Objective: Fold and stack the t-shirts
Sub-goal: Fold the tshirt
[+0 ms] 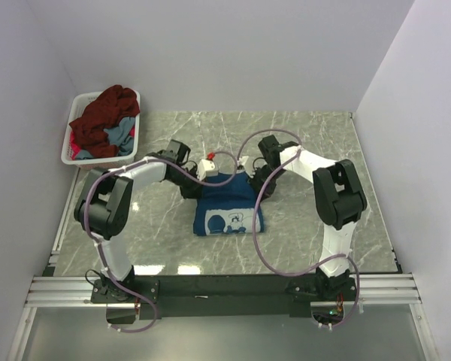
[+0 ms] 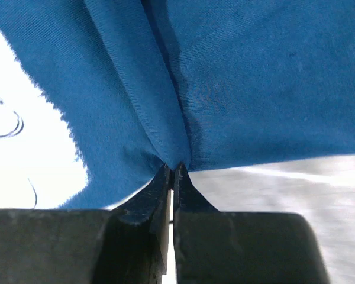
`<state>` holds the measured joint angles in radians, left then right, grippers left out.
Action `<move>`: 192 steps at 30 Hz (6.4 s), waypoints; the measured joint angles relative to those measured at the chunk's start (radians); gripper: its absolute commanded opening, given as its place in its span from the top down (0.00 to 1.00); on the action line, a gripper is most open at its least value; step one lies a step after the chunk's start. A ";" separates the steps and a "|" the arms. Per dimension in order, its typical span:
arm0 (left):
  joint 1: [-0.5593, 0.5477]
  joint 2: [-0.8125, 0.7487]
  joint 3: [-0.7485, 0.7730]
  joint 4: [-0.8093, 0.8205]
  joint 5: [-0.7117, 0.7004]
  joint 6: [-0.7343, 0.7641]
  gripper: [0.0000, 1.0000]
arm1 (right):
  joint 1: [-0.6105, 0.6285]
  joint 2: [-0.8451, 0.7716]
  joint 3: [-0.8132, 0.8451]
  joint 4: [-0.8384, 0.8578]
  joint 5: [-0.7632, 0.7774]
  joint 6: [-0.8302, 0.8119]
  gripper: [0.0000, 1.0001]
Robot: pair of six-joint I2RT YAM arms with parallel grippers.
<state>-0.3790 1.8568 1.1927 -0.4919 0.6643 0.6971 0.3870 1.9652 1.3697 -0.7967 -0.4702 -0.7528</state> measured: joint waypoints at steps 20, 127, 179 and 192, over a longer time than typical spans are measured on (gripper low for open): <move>-0.069 -0.351 -0.150 -0.097 0.066 0.039 0.46 | -0.108 -0.089 0.196 -0.283 -0.378 0.165 0.70; -0.312 -0.330 -0.238 0.387 -0.263 0.234 1.00 | 0.034 0.484 0.436 -0.164 -0.630 0.440 0.90; -0.137 -0.334 -0.128 0.351 -0.108 -0.031 0.47 | -0.266 0.187 0.480 -0.258 -0.260 0.489 0.52; 0.147 -0.093 -0.021 0.084 0.124 -0.558 0.42 | -0.234 0.097 0.217 -0.087 -0.403 0.580 0.59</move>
<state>-0.2317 1.7641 1.1717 -0.4076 0.7887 0.1394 0.1532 2.0624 1.5867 -0.8833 -0.8730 -0.1730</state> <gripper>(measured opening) 0.584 0.413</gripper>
